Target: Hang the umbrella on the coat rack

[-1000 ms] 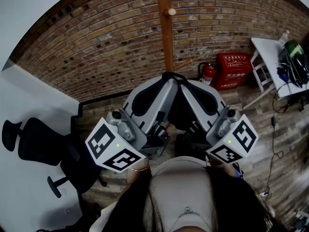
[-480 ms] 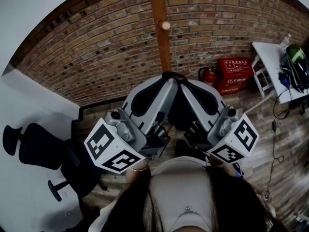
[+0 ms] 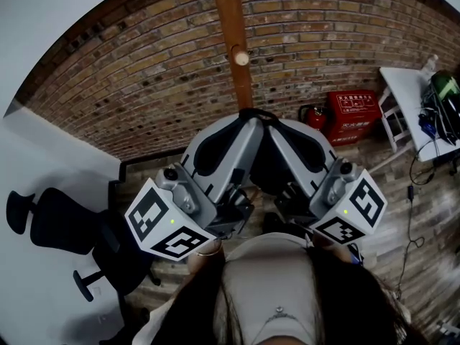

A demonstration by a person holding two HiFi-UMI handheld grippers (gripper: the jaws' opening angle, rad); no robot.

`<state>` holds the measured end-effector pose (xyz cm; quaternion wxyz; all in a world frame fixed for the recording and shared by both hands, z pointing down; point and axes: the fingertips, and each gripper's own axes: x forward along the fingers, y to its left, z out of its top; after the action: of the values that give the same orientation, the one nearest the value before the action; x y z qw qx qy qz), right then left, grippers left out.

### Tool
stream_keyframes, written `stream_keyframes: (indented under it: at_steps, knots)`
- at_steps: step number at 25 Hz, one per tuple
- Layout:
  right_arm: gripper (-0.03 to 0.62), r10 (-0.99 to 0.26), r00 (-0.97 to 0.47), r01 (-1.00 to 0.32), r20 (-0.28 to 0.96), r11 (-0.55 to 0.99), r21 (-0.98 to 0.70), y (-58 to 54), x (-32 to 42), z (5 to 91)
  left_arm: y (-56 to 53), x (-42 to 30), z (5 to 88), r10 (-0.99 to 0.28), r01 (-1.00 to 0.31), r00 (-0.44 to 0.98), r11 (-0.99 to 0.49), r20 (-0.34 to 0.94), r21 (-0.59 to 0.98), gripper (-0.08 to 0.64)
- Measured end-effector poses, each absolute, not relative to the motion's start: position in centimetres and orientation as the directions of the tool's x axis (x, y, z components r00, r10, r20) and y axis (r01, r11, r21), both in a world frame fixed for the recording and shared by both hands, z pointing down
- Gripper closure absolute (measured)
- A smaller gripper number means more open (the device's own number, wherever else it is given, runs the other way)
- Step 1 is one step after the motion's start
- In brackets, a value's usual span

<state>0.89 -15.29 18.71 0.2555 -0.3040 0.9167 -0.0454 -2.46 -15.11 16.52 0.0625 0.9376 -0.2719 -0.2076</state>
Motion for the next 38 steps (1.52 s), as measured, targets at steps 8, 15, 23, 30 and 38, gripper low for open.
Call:
stream_keyframes:
  at_steps: [8,15,23,30,38]
  knots:
    - [0.557,-0.568,-0.689,-0.519,-0.450,0.820,-0.241,-17.2,0.8,18.1,-17.1,-2.6,15.9,-0.547,-0.497,0.759,-0.837,-0.354,0.228,0.551]
    - [0.557,-0.558,-0.691,-0.507,-0.460,0.827,-0.241,-18.3,0.6,17.6,-18.2,-2.8,15.3,-0.555,-0.507,0.753,-0.832,-0.353,0.227,0.551]
    - [0.557,-0.543,-0.695,-0.490,-0.471,0.838,-0.242,-19.8,0.7,16.6,-19.7,-2.7,14.4,-0.565,-0.521,0.747,-0.825,-0.350,0.219,0.551]
    - [0.557,-0.530,-0.704,-0.474,-0.473,0.846,-0.242,-21.0,0.5,16.1,-20.6,-2.8,14.0,-0.574,-0.532,0.744,-0.819,-0.344,0.215,0.551]
    - [0.557,-0.500,-0.725,-0.424,-0.474,0.866,-0.266,-21.7,-0.1,16.1,-21.0,-3.4,14.0,-0.580,-0.542,0.740,-0.814,-0.342,0.209,0.551]
